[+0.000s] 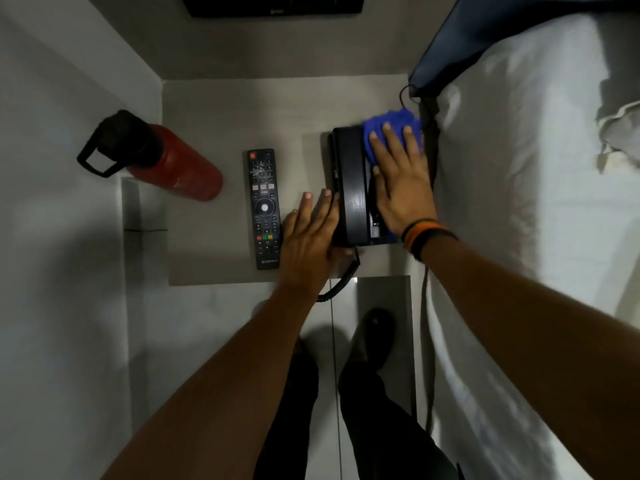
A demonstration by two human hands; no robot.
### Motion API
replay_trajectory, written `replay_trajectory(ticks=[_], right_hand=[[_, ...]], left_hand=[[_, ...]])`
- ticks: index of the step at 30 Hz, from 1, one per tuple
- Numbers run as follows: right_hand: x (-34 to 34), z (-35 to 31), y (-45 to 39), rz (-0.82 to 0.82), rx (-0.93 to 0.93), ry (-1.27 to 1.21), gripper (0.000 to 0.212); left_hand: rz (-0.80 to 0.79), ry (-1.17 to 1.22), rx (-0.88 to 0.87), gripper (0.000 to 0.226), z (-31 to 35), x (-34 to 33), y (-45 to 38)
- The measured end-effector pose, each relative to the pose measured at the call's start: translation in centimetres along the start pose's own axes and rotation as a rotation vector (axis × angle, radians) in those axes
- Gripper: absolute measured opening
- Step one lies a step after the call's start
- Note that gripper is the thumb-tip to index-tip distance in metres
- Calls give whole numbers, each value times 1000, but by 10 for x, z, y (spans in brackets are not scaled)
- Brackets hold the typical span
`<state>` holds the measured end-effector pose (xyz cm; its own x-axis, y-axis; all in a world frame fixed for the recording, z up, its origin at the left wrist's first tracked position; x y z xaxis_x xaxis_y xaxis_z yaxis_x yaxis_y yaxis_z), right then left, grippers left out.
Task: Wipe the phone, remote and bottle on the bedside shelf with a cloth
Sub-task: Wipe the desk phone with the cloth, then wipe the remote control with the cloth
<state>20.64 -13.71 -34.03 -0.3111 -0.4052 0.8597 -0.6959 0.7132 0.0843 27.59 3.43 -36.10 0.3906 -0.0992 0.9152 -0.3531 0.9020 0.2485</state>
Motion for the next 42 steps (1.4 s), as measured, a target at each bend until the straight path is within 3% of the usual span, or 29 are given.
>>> replay_trajectory(ticks=[4,8,14,18,25,29,32,39,42], right_hand=[[-15,0,89,-79,-40,8,82],[-18,3,129,-161,-75,-8,87],[14,6,16,-152,-50,-71,64],[14,1,-30,-154,-35,-47,64],[-19,0,125,-153,-53,92,113],[-46,14,199,-298,-64,100,116],[-47,20,202,-373,-140,20,110],[19,5,188,-82,-507,-376,73],[52,-26,181,80,-527,-466,74]], left_hand=[[-69,-79,34,99,1,0,-1],[-84,-154,-9,101,-2,3,-6],[10,-184,-11,89,-7,0,-2],[66,-232,-40,86,-4,11,-2],[22,-304,22,96,0,18,-1],[-22,-333,44,98,0,13,1],[-56,-328,51,99,-3,15,1],[-172,-324,15,93,0,47,-2],[-50,-176,36,82,-15,67,11]])
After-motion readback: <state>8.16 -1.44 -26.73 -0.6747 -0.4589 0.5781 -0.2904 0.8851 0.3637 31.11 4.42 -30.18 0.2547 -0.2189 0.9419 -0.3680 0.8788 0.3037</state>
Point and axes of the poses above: each hand's wrist, its own y-axis away from the middle knuckle, its own x-axis out of the back of the hand, z = x × y, the point moved 9 cm from there along -y, towards the middle knuckle, and after that the axes turned 7 degrees about -y, right-handed, at the moved point
